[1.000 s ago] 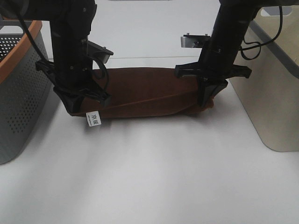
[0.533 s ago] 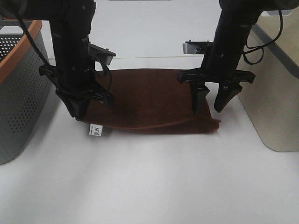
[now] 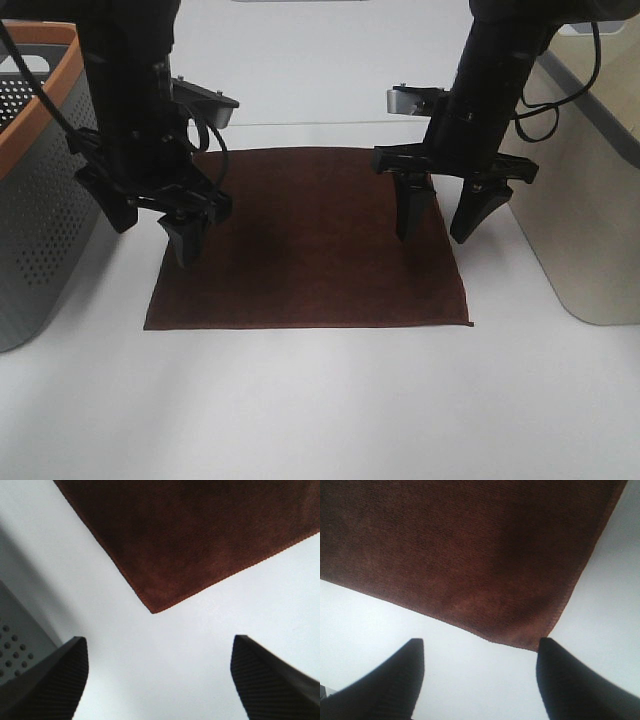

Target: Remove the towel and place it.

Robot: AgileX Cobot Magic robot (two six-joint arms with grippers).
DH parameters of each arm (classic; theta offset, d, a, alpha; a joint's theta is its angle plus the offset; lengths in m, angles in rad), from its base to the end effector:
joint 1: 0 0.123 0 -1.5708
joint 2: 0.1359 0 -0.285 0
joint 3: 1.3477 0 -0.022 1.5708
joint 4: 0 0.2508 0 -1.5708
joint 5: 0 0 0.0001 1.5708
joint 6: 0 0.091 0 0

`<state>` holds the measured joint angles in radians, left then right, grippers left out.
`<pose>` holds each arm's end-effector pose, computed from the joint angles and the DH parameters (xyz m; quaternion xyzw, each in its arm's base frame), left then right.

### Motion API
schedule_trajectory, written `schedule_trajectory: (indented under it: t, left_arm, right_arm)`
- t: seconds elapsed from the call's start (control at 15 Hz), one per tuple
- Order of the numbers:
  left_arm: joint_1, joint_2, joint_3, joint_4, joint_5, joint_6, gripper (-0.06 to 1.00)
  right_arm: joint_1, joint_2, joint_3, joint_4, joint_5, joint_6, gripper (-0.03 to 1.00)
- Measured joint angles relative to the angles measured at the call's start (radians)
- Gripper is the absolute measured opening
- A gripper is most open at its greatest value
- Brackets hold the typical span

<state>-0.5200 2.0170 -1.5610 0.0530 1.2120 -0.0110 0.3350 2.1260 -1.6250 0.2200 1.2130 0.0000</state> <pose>0.3473 -0.1936 0.2003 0.2608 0.9651 0.0252 0.0017 0.3865 0.1543 0.1729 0.1249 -0.9865 -0.0956 0.0444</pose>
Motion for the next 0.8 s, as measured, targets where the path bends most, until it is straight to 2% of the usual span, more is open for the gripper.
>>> schedule_trajectory:
  t: [0.2, 0.47, 0.6, 0.8]
  left_arm:
    - [0.0, -0.094, 0.0, 0.002, 0.0, -0.012, 0.77]
    - [0.0, -0.291, 0.0, 0.026, 0.001, -0.053, 0.77]
    - [0.0, -0.461, 0.0, 0.026, 0.004, -0.125, 0.77]
    - [0.0, -0.702, 0.061, 0.026, 0.004, -0.156, 0.77]
  right_arm:
    - [0.0, -0.035, 0.005, 0.039, 0.0, 0.0, 0.62]
    - [0.0, -0.229, 0.005, 0.046, 0.0, 0.0, 0.62]
    - [0.0, -0.373, 0.005, 0.046, 0.002, 0.0, 0.62]
    - [0.0, -0.565, 0.055, 0.044, 0.002, 0.0, 0.62]
